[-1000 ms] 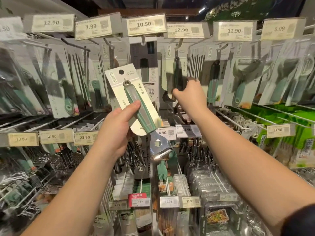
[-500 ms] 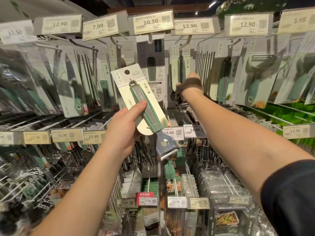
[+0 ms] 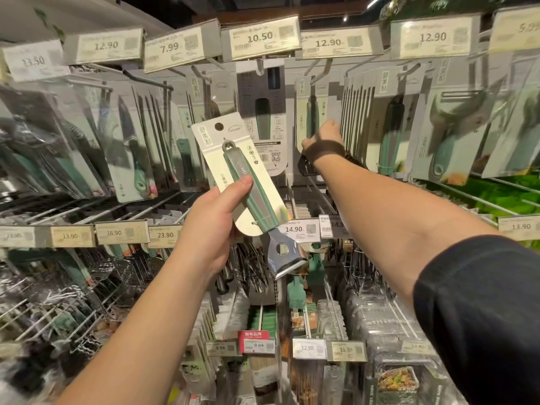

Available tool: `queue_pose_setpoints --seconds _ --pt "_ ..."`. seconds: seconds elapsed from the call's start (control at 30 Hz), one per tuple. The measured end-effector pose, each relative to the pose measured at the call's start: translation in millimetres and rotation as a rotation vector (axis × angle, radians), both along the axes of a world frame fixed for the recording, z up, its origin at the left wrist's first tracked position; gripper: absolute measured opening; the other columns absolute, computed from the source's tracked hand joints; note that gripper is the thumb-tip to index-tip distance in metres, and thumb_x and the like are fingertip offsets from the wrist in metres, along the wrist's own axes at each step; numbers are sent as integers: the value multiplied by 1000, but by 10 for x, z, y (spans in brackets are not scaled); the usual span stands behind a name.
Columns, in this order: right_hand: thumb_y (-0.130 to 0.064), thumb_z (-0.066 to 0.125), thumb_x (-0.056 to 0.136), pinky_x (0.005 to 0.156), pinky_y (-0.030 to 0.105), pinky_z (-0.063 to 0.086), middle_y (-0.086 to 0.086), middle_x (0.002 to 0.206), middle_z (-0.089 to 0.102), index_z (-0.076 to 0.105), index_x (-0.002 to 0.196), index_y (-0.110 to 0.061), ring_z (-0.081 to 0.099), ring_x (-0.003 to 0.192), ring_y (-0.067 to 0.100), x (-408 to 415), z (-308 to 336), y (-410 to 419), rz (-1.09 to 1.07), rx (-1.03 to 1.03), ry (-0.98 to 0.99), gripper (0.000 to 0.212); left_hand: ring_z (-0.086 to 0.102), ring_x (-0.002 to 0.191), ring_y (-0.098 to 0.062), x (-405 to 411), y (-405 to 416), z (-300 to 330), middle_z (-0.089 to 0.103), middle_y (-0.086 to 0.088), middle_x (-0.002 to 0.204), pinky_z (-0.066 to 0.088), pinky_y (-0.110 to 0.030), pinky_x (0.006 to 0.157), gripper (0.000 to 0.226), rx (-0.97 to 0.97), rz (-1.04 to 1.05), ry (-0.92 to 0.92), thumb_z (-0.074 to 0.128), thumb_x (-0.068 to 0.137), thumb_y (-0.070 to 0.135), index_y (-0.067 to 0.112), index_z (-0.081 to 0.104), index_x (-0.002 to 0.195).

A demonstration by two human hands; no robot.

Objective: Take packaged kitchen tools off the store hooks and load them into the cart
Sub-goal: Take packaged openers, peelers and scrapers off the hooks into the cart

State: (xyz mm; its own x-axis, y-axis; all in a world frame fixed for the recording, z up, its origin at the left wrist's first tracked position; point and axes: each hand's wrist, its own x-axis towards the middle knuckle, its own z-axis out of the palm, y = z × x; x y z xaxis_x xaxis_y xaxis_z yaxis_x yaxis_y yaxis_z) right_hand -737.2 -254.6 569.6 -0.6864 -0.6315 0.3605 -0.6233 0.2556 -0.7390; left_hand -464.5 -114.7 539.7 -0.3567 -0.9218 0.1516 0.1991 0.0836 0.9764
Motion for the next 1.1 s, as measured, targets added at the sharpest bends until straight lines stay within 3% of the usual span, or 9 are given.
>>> queue_pose_setpoints --seconds 0.27,0.53,0.63,0.73,0.77,0.93,1.1 --pt "-19 63 92 93 42 53 13 135 45 38 137 -7 60 110 30 6 -31 -32 -26 3 17 52 72 83 -20 38 -16 -6 78 -3 99 53 -39 73 22 -15 14 19 60 98 28 17 72 112" --pt "-30 61 96 99 43 49 14 145 42 33 144 -6 52 126 35 125 -68 290 -20 57 -25 60 74 83 -16 57 16 -53 78 -2 101 56 -34 67 25 -2 -29 4 60 98 28 15 70 116" --pt "-27 60 94 92 41 53 16 131 55 43 137 -7 59 114 33 312 -76 625 55 25 -4 51 74 91 -17 69 37 -75 78 0 102 57 -36 76 24 4 -58 -7 60 98 28 16 70 116" --pt "-27 55 95 66 28 49 3 107 65 57 123 -11 61 86 16 598 -184 1148 204 -117 -60 32 71 108 -21 55 74 -111 77 0 108 50 -45 99 26 16 -89 8 62 97 28 15 70 118" --pt "-30 55 96 66 25 47 -3 106 66 60 121 -16 61 85 11 709 -248 1351 249 -155 -116 29 70 110 -21 48 86 -120 77 0 110 46 -48 105 27 13 -103 8 63 96 28 15 70 118" --pt "-35 59 97 72 24 54 -9 100 71 66 100 -28 68 87 5 1078 -644 2122 413 -237 -341 10 70 109 -20 -27 129 -136 77 0 110 45 -50 108 24 -16 -180 -24 64 95 26 16 72 115" --pt "-52 61 90 90 39 56 -16 99 68 60 107 -38 66 91 3 1145 -810 2535 414 -212 -312 23 75 96 -22 -176 212 -128 78 -4 102 57 -44 92 19 -35 -251 -67 64 95 22 13 73 110"
